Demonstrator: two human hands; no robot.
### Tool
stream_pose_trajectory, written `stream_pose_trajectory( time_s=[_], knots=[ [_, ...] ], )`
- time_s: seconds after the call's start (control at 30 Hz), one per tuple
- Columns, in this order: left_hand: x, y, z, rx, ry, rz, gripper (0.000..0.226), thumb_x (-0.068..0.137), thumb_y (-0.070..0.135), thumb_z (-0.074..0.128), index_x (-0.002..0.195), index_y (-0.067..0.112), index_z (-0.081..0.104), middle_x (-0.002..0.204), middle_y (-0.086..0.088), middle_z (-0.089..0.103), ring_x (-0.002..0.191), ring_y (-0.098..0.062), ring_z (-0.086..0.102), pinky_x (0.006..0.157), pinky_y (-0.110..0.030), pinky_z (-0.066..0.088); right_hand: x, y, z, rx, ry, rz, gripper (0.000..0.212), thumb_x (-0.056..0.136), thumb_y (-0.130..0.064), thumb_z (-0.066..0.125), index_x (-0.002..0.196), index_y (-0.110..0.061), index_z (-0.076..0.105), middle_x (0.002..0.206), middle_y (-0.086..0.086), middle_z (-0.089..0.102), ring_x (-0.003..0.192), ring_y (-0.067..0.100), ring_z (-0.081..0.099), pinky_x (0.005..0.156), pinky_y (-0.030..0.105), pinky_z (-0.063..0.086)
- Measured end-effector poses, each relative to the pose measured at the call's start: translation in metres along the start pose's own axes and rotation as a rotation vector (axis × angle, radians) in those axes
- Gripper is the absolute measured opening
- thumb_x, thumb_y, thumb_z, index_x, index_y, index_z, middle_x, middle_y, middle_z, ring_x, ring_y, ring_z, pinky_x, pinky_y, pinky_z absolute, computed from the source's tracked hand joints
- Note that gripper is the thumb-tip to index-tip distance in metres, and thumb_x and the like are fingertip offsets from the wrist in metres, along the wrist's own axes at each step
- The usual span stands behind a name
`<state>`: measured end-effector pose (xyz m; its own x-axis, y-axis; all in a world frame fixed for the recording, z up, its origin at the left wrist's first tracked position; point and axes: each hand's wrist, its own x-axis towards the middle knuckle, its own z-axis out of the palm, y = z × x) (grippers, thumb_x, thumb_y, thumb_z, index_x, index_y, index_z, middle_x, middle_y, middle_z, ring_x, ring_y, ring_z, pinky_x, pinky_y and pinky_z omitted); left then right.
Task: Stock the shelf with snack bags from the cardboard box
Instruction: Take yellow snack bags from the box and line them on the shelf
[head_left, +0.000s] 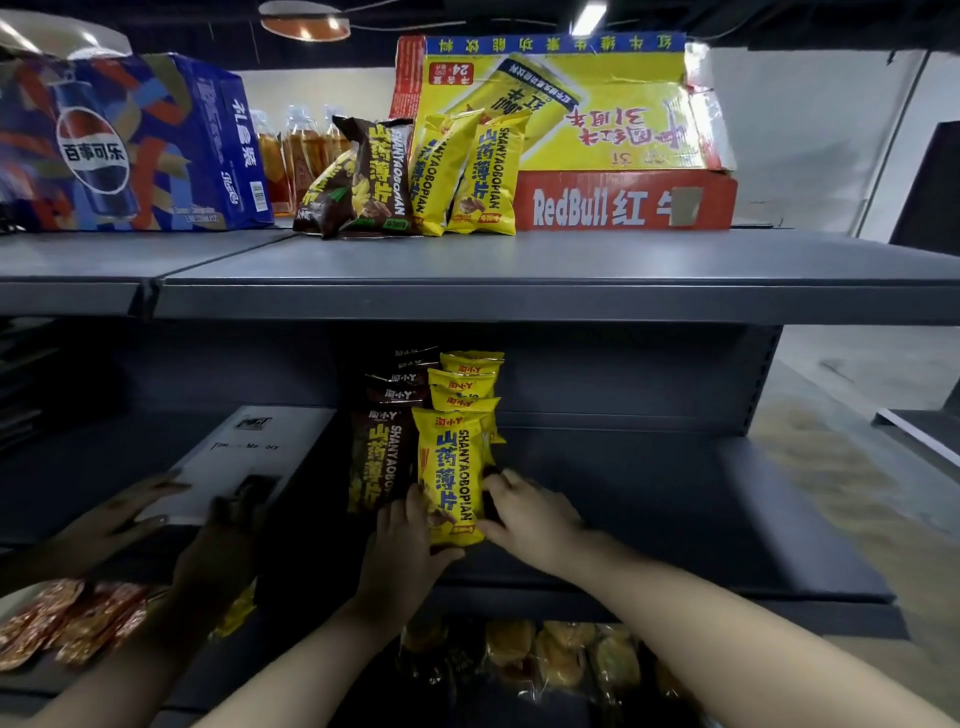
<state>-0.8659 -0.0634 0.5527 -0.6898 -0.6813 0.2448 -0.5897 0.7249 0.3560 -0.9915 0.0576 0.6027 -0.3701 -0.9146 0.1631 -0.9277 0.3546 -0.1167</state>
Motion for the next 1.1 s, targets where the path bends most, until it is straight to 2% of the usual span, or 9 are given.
stream_pose_trajectory(
  time_s=[0.07,0.17,0.27,0.33,0.47,0.7,0.77,0.93,1.1],
  knots=[
    [0.002,0.002,0.004,0.053,0.033,0.027,0.103,0.078,0.059,0.062,0.150,0.010,0.008,0.145,-0.005,0.034,0.133,-0.021,0.032,0.104,-0.029,0.033,0.004,-0.003,0.007,0.126,-0.012,0.072,0.058,0.093,-0.042,0.055,0.137,-0.009,0.035,0.135,0.012,0.044,0.124,0.031,0.046,0.092,0.042,0.047],
    [0.007,0.007,0.000,0.093,0.096,0.071,0.109,0.077,0.061,0.060,0.151,0.011,-0.004,0.155,-0.002,0.020,0.143,-0.022,0.018,0.110,-0.036,0.027,0.013,-0.009,0.013,0.396,0.079,0.194,0.073,0.088,-0.039,0.064,0.144,-0.008,0.029,0.140,0.012,0.043,0.130,0.028,0.041,0.103,0.039,0.040],
    [0.015,0.010,-0.007,0.118,0.067,0.085,0.114,0.077,0.059,0.061,0.149,0.014,-0.014,0.159,0.002,0.012,0.147,-0.022,0.006,0.114,-0.041,0.021,0.028,-0.011,0.010,0.628,0.141,0.275,0.073,0.087,-0.034,0.068,0.143,-0.008,0.030,0.139,0.010,0.046,0.128,0.024,0.045,0.104,0.037,0.041],
    [0.020,0.011,-0.009,0.124,0.039,0.081,0.116,0.077,0.057,0.063,0.148,0.013,-0.017,0.159,0.000,0.012,0.147,-0.022,0.006,0.113,-0.041,0.020,0.037,-0.010,0.010,0.706,0.132,0.303,0.063,0.088,-0.031,0.066,0.139,-0.007,0.036,0.136,0.010,0.049,0.124,0.023,0.049,0.101,0.035,0.043],
    [0.026,0.013,-0.010,0.185,0.033,0.073,0.118,0.077,0.060,0.062,0.147,0.011,-0.020,0.152,-0.003,0.026,0.138,-0.021,0.024,0.107,-0.035,0.028,0.048,-0.011,0.015,0.703,0.098,0.292,0.043,0.094,-0.024,0.058,0.132,-0.006,0.045,0.131,0.012,0.053,0.120,0.024,0.052,0.098,0.032,0.043],
    [0.031,0.017,-0.009,0.132,-0.023,0.043,0.117,0.079,0.049,0.066,0.147,0.009,-0.022,0.149,-0.003,0.030,0.131,-0.020,0.035,0.103,-0.031,0.034,0.057,-0.009,0.016,0.645,0.056,0.319,0.043,0.096,-0.026,0.055,0.133,-0.008,0.044,0.132,0.010,0.053,0.121,0.025,0.052,0.098,0.032,0.043],
    [0.027,0.020,-0.009,0.151,-0.029,0.029,0.113,0.083,0.047,0.064,0.147,0.009,-0.021,0.150,-0.004,0.028,0.131,-0.021,0.036,0.103,-0.033,0.036,0.056,-0.008,0.013,0.605,0.057,0.341,0.043,0.095,-0.029,0.057,0.130,-0.008,0.047,0.128,0.009,0.058,0.116,0.025,0.056,0.092,0.032,0.046],
    [0.014,0.028,-0.004,0.278,0.058,0.007,0.080,0.097,0.025,0.043,0.148,0.006,-0.016,0.151,-0.012,0.023,0.133,-0.026,0.034,0.106,-0.035,0.035,0.041,-0.001,0.006,0.557,0.077,0.331,0.040,0.095,-0.032,0.056,0.125,-0.006,0.053,0.122,0.011,0.062,0.111,0.027,0.060,0.087,0.033,0.049],
    [-0.003,0.047,-0.015,0.164,0.121,-0.017,0.087,0.084,0.020,0.057,0.150,0.005,0.002,0.152,-0.019,0.014,0.140,-0.035,0.019,0.109,-0.043,0.028,0.010,0.020,-0.007,0.536,0.091,0.333,0.030,0.097,-0.026,0.051,0.119,-0.007,0.060,0.116,0.013,0.065,0.108,0.027,0.060,0.088,0.034,0.049]
  ],
)
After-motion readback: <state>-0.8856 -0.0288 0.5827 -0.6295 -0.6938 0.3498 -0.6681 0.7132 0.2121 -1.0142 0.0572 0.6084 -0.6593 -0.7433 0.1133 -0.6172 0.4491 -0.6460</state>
